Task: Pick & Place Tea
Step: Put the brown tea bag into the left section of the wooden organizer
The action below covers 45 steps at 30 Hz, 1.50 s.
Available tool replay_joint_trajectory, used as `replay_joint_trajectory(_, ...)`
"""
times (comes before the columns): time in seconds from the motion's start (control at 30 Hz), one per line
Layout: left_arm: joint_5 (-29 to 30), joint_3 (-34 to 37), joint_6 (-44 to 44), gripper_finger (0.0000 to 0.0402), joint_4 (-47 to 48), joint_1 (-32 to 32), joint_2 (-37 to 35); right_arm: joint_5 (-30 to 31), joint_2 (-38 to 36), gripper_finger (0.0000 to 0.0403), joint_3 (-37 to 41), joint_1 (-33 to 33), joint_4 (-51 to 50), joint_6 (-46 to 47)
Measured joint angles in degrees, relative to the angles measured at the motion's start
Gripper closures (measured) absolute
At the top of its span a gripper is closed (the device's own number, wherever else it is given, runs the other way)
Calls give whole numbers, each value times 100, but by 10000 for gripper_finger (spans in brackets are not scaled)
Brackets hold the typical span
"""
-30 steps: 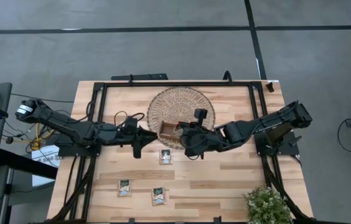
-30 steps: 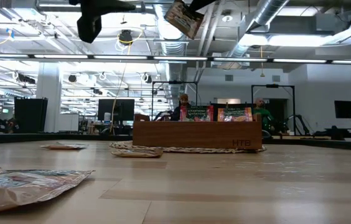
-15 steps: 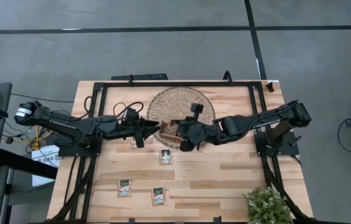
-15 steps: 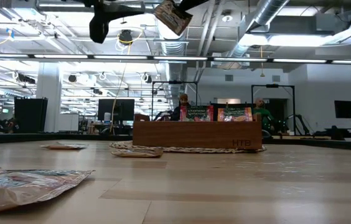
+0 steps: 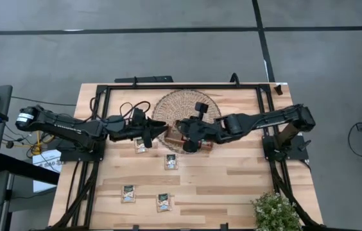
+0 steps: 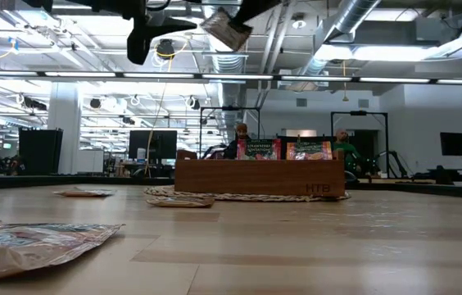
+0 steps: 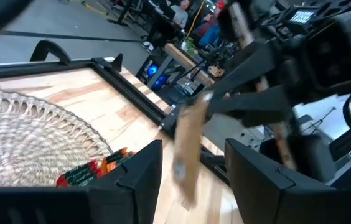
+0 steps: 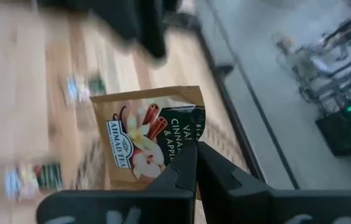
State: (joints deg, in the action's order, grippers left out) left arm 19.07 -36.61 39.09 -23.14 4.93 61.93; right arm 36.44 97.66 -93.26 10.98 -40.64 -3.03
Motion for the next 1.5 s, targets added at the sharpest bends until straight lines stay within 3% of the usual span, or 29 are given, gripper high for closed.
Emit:
replay_joint_trajectory(0.33, -108, -2, -103, 236, 100, -60, 0, -249, 1108, 403, -1324, -22, -1455, -79)
replay_joint_trajectory(0.5, -121, -1, -109, 236, 321, -60, 0, -354, 1340, 403, -1730, -15, -1626, -157)
replay_joint_trajectory(1.5, -426, -2, -11, 236, 471, -60, 0, -847, 1336, 403, -1737, -155, -1375, -142)
